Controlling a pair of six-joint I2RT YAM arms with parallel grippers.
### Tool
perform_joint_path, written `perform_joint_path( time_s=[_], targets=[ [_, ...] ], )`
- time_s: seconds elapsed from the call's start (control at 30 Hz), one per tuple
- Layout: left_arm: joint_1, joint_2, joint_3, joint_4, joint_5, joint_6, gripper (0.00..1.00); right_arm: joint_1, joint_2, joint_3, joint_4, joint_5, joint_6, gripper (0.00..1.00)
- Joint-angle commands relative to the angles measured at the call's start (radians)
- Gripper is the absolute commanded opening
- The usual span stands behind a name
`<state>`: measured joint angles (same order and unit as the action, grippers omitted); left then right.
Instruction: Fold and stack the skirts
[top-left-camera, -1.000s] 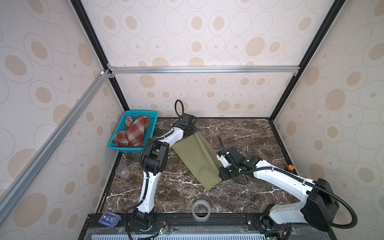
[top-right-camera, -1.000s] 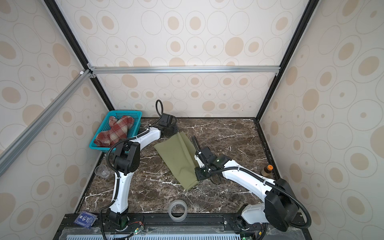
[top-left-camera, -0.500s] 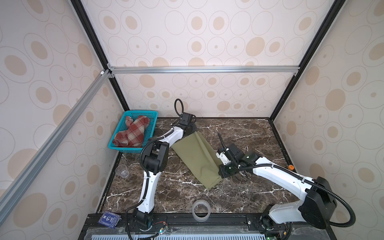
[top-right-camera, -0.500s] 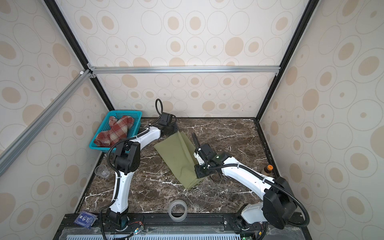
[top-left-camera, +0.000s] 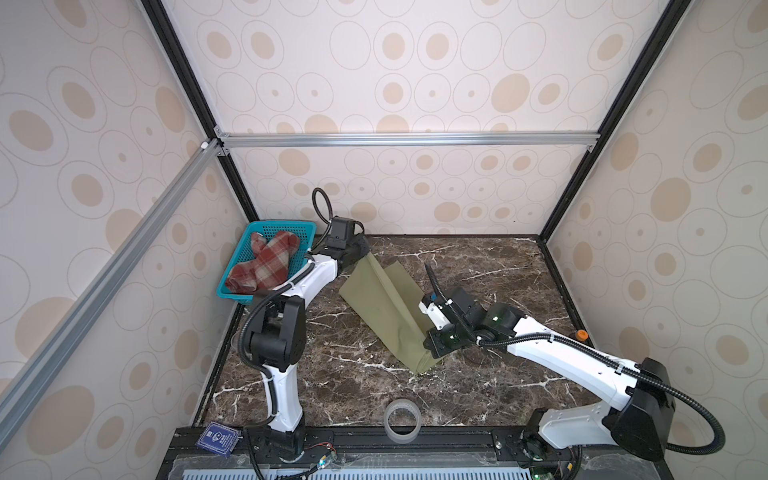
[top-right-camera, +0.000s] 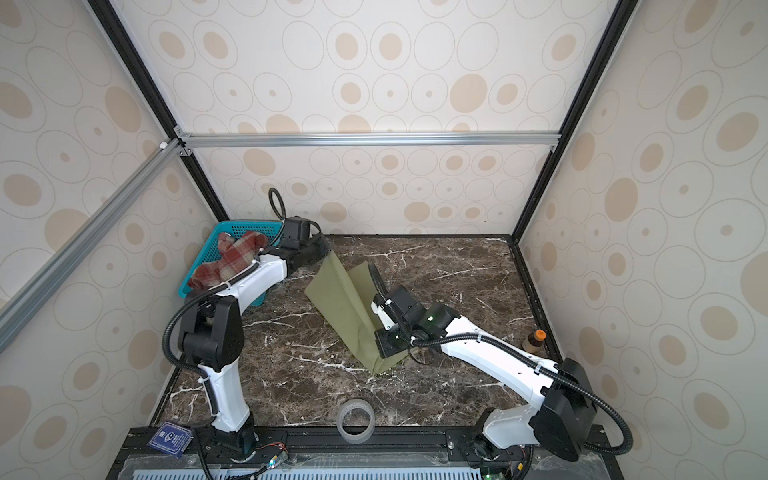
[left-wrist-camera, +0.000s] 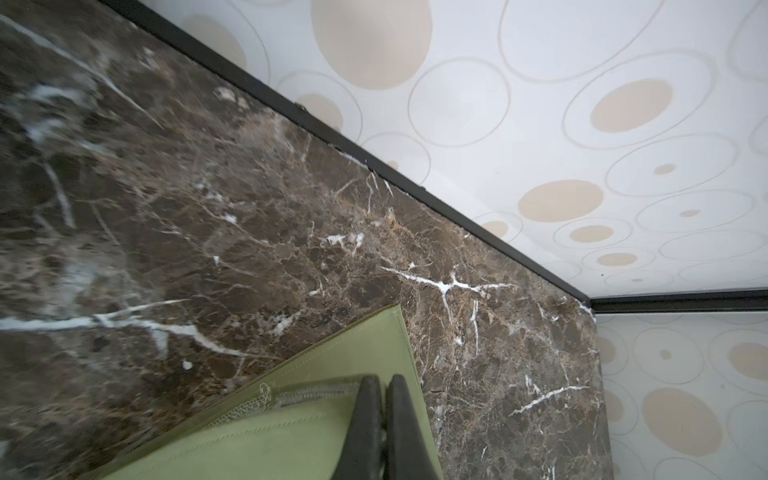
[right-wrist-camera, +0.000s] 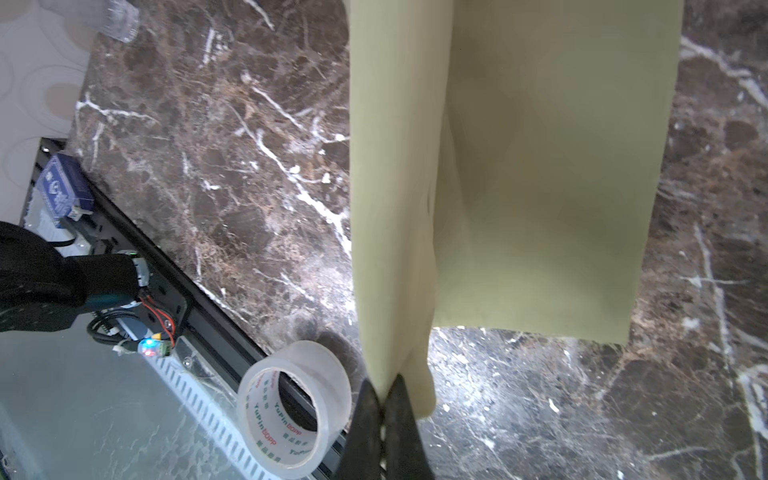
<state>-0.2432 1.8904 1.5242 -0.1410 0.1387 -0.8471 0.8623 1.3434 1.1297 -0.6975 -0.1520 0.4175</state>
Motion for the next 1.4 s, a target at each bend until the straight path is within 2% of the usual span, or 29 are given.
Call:
perform_joint_path(
  time_s=[0.0, 0.3, 0.7, 1.13, 1.37],
  targets=[
    [0.041, -0.117, -0.092, 0.054, 0.014, 0.025, 0.00, 0.059, 0.027, 0.053, -0.037, 0.062, 0.019, 0.00],
    [0.122, -0.416, -0.363, 0.038, 0.002, 0.075, 0.00, 0.213, 0.104, 0.130, -0.044, 0.104, 0.047, 0.00],
    [0.198, -0.657, -0.532, -0.041, -0.041, 0.110, 0.00, 0.308, 0.195, 0.186, -0.005, 0.034, 0.040, 0.00],
    [0.233, -0.744, -0.557, -0.094, -0.067, 0.126, 0.00, 0.337, 0.240, 0.217, 0.027, 0.002, 0.023, 0.00],
    [0.232, -0.690, -0.538, -0.073, -0.039, 0.124, 0.00, 0.319, 0.231, 0.168, 0.078, -0.014, 0.055, 0.00]
  ],
)
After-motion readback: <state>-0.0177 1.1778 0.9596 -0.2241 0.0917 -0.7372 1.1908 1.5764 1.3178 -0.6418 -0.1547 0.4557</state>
